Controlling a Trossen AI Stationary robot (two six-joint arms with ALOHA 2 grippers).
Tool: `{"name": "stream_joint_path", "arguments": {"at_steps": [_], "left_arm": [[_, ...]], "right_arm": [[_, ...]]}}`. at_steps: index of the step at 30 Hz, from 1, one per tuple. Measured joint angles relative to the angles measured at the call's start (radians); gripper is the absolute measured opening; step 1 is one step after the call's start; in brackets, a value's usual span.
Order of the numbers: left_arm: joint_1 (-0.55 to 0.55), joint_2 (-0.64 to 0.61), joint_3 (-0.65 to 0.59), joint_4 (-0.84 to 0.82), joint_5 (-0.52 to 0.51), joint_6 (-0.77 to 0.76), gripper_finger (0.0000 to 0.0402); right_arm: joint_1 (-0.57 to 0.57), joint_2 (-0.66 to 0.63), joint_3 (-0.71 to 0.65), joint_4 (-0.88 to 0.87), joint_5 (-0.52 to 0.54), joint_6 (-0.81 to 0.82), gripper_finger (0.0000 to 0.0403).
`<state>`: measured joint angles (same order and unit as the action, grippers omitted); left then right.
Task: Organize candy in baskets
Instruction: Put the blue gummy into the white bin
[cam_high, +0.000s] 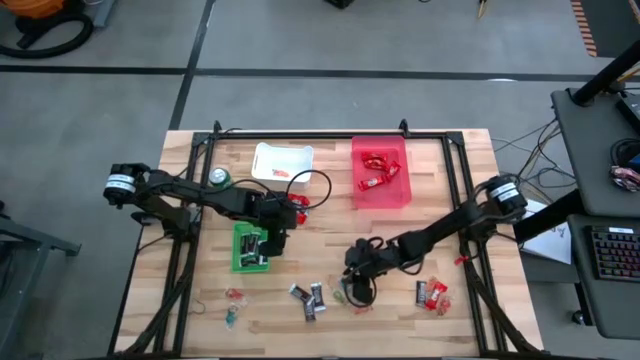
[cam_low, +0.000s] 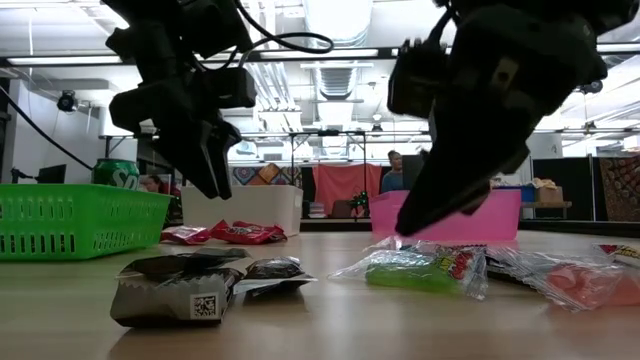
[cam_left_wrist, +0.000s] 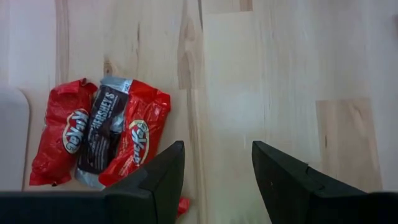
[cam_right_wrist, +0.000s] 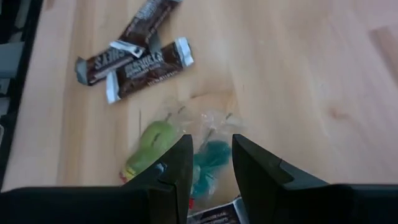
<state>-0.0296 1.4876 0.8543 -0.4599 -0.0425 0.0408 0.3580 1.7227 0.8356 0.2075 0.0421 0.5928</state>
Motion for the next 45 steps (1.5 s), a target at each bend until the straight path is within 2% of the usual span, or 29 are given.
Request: {"name": "stream_joint_path", "arguments": {"at_steps": [8, 13, 16, 20, 24, 27, 33, 37, 39, 42, 45], "left_arm": [[0.0, 0.0, 0.0, 0.016, 0.0, -0.017, 0.0171], [0.0, 0.0, 0.0, 0.023, -0.001, -0.036, 0.0171], [0.0, 0.0, 0.0, 0.023, -0.001, -0.045, 0.0171], [0.0, -0.002, 0.0, 0.02, -0.002, -0.044, 0.0171], [0.0, -0.03, 0.021, -0.063, -0.042, -0.014, 0.0171], [0.001, -0.095, 0.034, -0.097, -0.077, 0.027, 0.0171], [0.012, -0.314, 0.034, -0.098, -0.079, 0.138, 0.0171], [0.049, -0.466, 0.034, -0.075, -0.08, 0.205, 0.0171], [0.079, -0.533, 0.034, -0.053, -0.08, 0.239, 0.0171], [0.131, -0.615, 0.021, 0.023, -0.083, 0.263, 0.0171], [0.175, -0.676, -0.005, 0.081, -0.084, 0.233, 0.0171]], "right_arm": [[-0.003, 0.065, 0.009, 0.014, 0.015, 0.016, 0.0105], [-0.005, 0.103, 0.022, 0.023, 0.087, -0.017, 0.0098], [-0.011, 0.107, 0.024, 0.028, 0.113, -0.063, 0.0076], [-0.027, 0.094, 0.024, 0.023, 0.132, -0.11, 0.0023], [-0.05, 0.076, 0.021, 0.037, 0.132, -0.178, 0.0011], [-0.088, 0.037, 0.019, 0.045, 0.126, -0.262, 0.0009], [-0.233, -0.1, 0.019, 0.056, 0.104, -0.49, 0.0008], [-0.407, -0.194, 0.02, 0.084, 0.036, -0.651, 0.0008], [-0.508, -0.216, 0.02, 0.12, 0.039, -0.705, 0.0008], [-0.662, -0.21, 0.02, 0.204, 0.06, -0.715, 0.0008], [-0.786, -0.158, 0.026, 0.336, -0.062, -0.678, 0.0008]]}}
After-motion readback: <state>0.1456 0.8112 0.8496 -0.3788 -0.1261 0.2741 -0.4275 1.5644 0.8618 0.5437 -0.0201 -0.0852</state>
